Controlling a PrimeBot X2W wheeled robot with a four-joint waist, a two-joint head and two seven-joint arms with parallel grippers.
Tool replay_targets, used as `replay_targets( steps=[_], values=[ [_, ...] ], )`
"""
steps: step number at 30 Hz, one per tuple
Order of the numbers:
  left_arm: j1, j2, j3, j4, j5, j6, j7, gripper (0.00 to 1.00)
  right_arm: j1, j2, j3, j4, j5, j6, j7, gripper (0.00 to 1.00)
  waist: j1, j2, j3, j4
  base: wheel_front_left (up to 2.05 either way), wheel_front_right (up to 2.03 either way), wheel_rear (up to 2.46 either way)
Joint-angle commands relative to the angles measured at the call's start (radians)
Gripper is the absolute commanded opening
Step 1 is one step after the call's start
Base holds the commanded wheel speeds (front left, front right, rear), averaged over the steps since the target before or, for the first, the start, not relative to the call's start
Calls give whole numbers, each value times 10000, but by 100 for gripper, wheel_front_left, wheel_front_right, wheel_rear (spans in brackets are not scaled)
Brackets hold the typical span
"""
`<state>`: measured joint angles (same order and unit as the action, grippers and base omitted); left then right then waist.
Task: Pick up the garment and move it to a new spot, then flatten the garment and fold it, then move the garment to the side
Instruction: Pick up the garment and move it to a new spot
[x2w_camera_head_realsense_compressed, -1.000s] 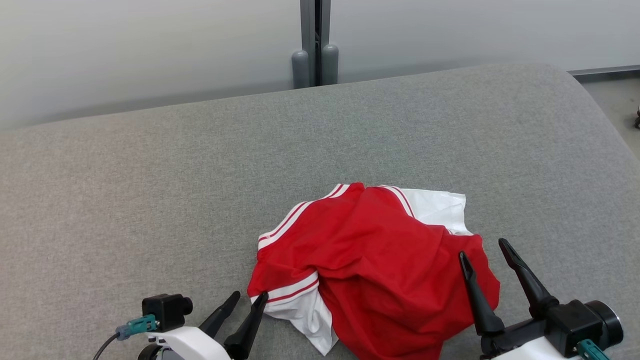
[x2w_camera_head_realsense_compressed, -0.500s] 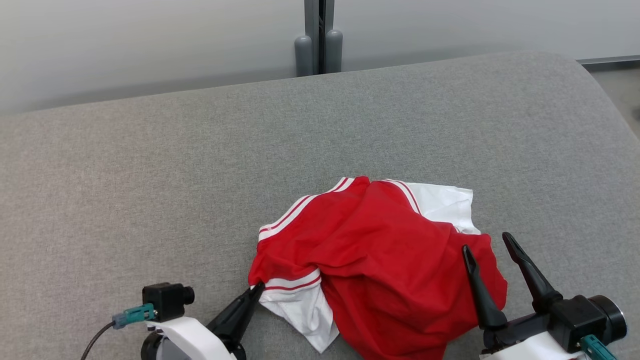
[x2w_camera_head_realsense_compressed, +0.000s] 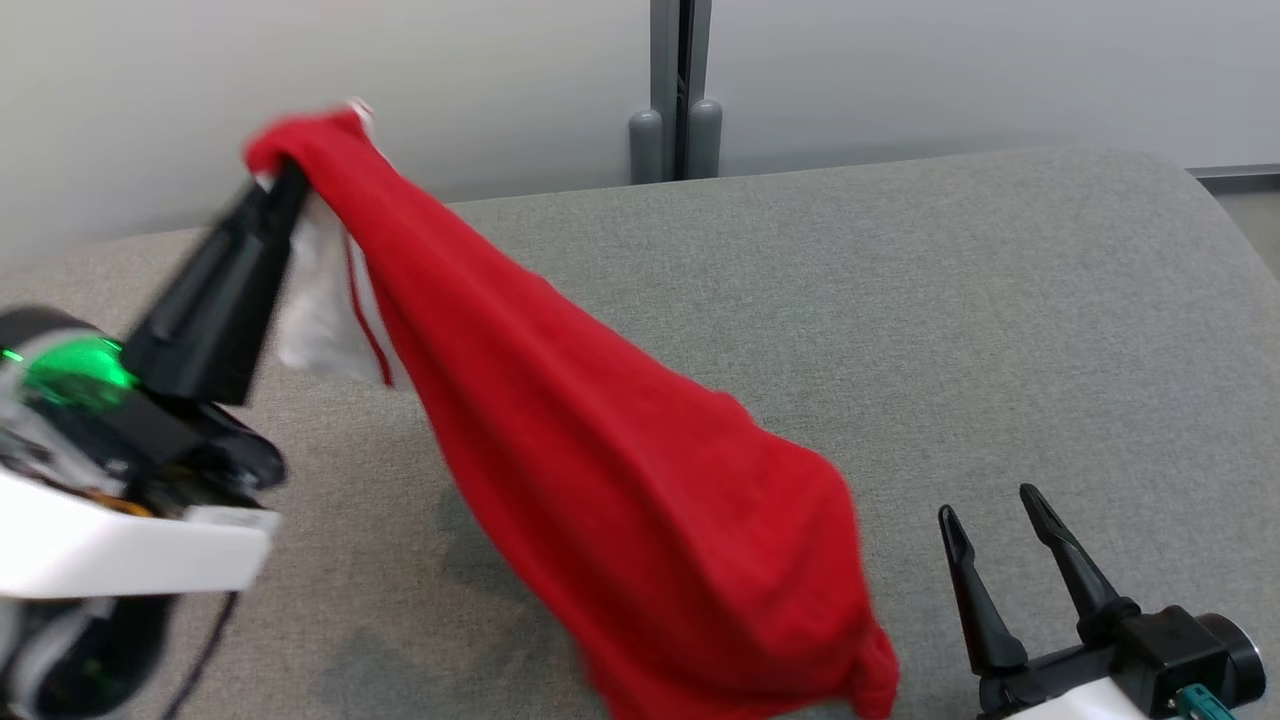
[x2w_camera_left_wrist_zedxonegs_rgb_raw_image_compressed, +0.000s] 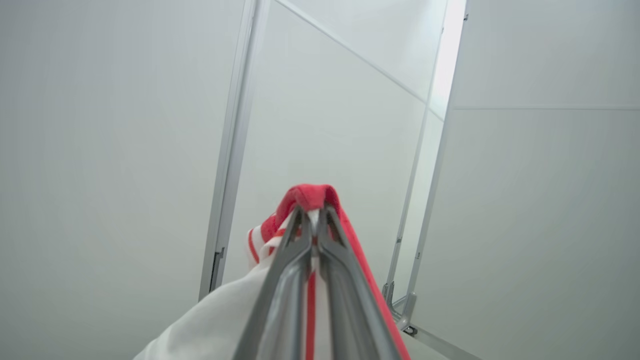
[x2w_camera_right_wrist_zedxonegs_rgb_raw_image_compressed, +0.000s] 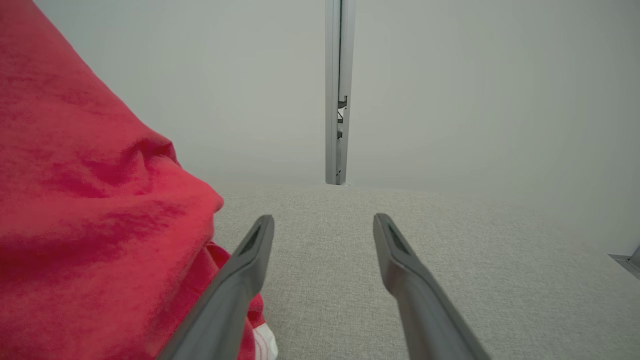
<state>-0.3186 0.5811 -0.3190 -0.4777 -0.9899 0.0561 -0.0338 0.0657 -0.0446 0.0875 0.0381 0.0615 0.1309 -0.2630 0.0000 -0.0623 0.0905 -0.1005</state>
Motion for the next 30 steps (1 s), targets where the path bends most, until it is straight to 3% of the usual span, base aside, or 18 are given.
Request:
replay_targets(
  steps=[1,4,7,12,16,22,30],
  values=[
    [-357,179,393,-454,-283,177,172,0,60,-68,-17,-25,61,-3,19,100,0,0,-15,35,0,0,0],
    [-1251,1004,1742,-990,-640,759,743,0,1,-66,-12,-45,172,-3,19,100,0,0,17,61,0,0,0],
    [-1861,1929,2704,-550,-700,1107,1362,0,-104,-65,3,-76,279,-3,19,100,0,0,106,56,0,0,0],
    [-2037,3671,3858,1670,41,1274,1866,0,-197,-62,30,-119,387,-3,19,100,0,0,353,65,0,0,0],
    [-1595,4692,4425,4073,1005,1125,1373,0,-295,-65,47,-110,435,-3,19,100,0,0,583,40,0,0,0],
    [-1201,4232,4535,6670,741,314,540,0,-419,-64,34,-78,376,-3,19,100,0,0,883,89,0,0,0],
    [-1141,2610,3315,8803,492,-895,10,0,-797,-65,216,-43,231,-3,19,100,0,0,1299,229,0,0,0]
  ],
)
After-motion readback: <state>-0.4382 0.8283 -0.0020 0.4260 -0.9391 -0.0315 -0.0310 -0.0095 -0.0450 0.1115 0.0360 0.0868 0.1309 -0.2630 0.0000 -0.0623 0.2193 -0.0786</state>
